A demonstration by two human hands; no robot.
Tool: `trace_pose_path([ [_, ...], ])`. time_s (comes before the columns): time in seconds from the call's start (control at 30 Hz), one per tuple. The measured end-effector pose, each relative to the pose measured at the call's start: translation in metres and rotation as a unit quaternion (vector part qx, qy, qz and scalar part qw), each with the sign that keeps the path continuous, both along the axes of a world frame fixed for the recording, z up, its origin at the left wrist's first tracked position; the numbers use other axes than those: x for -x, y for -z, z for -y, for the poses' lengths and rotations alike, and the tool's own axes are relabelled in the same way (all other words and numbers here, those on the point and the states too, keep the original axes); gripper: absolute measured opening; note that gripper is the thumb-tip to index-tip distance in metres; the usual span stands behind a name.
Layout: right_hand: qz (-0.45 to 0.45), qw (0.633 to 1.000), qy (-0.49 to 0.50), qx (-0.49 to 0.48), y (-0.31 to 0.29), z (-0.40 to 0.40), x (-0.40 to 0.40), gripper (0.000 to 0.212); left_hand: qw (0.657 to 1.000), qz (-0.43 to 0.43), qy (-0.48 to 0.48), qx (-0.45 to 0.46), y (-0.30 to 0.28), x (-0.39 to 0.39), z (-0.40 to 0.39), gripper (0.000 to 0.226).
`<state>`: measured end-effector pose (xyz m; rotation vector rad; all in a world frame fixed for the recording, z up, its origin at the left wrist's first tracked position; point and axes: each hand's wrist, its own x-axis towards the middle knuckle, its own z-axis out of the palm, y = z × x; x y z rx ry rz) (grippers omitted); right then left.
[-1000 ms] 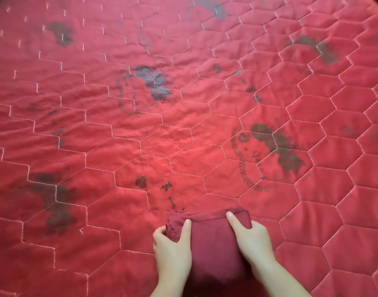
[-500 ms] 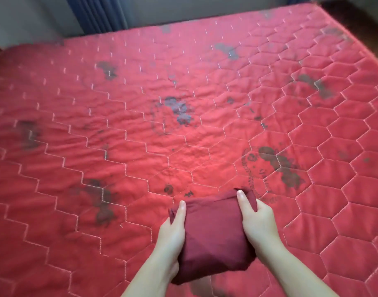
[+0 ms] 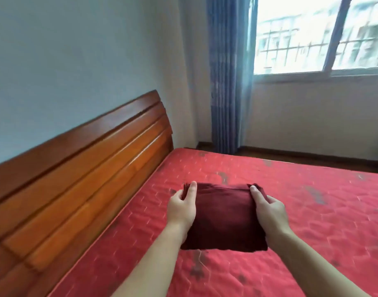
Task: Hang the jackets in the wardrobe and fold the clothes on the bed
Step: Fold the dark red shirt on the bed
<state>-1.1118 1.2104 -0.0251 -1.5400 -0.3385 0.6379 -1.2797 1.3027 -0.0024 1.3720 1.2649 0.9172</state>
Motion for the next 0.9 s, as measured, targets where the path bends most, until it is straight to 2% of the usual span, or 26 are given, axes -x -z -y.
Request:
trace_pose_path([
  [0.17,-0.005,0.985,-0.17,-0.031,-0.052,-0.001,0.092,0.044,0.986,-0.007,-0.161,-0.043,-0.057,0.114,0.057,0.034],
  [0.33,-0.059,0.941,-0.329,-0.053,-0.093,0.01,0.215,0.037,0.95,-0.032,-0.301,-0.08,-0.099,0.245,0.13,0.046],
  [0.47,-0.094,0.876,-0.469,-0.056,-0.129,0.037,0.344,0.036,0.902,-0.013,-0.421,-0.093,-0.125,0.362,0.205,0.046],
  [0.6,-0.084,0.808,-0.579,-0.065,-0.151,0.085,0.479,0.032,0.859,0.007,-0.503,-0.091,-0.138,0.476,0.298,0.06],
  [0.73,-0.066,0.732,-0.676,-0.056,-0.149,0.144,0.608,0.031,0.805,0.013,-0.589,-0.072,-0.133,0.575,0.392,0.036],
  [0.9,-0.046,0.638,-0.768,-0.029,-0.136,0.212,0.733,0.03,0.713,0.041,-0.699,-0.029,-0.114,0.665,0.484,0.037],
])
